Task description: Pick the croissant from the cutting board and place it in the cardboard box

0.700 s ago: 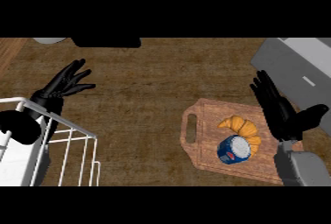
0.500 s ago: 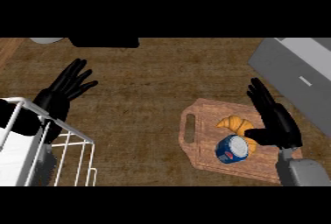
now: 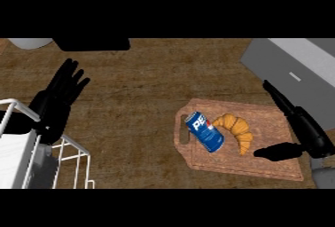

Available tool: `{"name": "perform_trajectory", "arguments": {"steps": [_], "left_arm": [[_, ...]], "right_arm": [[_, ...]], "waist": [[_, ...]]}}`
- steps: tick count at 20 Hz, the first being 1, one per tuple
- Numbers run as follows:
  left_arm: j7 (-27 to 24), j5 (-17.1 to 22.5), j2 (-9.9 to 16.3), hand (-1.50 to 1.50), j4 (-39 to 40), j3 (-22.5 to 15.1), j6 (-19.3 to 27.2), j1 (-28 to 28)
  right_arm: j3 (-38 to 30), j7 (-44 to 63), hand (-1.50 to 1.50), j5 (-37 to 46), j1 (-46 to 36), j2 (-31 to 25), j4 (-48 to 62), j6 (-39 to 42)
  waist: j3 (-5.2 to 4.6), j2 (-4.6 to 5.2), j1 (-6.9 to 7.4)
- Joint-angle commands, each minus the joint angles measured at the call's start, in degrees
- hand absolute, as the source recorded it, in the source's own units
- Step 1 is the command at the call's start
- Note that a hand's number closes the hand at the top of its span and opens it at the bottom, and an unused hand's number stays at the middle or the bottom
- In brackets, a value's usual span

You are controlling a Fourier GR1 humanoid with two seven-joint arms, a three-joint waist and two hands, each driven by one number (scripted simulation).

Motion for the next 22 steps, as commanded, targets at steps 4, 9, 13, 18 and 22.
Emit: {"name": "perform_trajectory", "arguments": {"steps": [4, 9, 13, 18, 22], "left_arm": [[-5.7, -4.2, 5.2, 0.0, 1.7, -9.7, -7.9, 1.1], [-9.7, -4.4, 5.9, 0.0, 2.4, -12.2, -4.3, 3.2], [-15.1, -3.4, 7.2, 0.0, 4.1, -14.6, -4.2, 4.1], [-19.5, -1.7, 8.8, 0.0, 7.7, -16.5, -1.9, 3.2], [-21.3, 1.3, 11.4, 0.0, 10.8, -20.3, -0.6, 0.5]], "right_arm": [[3.5, -6.6, -1.5, 15.9, 2.3, -8.5, -6.2, -6.5], [4.0, -2.4, -1.5, 17.6, 6.5, -14.1, -13.3, -1.4], [5.1, 2.6, -1.5, 15.3, 6.5, -16.8, -16.1, 7.0], [7.6, 10.4, -1.5, 14.0, 8.2, -16.1, -23.2, 12.2], [6.8, 15.9, -1.5, 11.8, 7.8, -14.7, -25.4, 14.3]], "waist": [[2.28, -0.22, -1.22], [2.15, -0.61, -2.44], [2.17, 0.08, -1.18], [2.18, 0.17, -1.02], [2.31, 0.25, 0.24]]}}
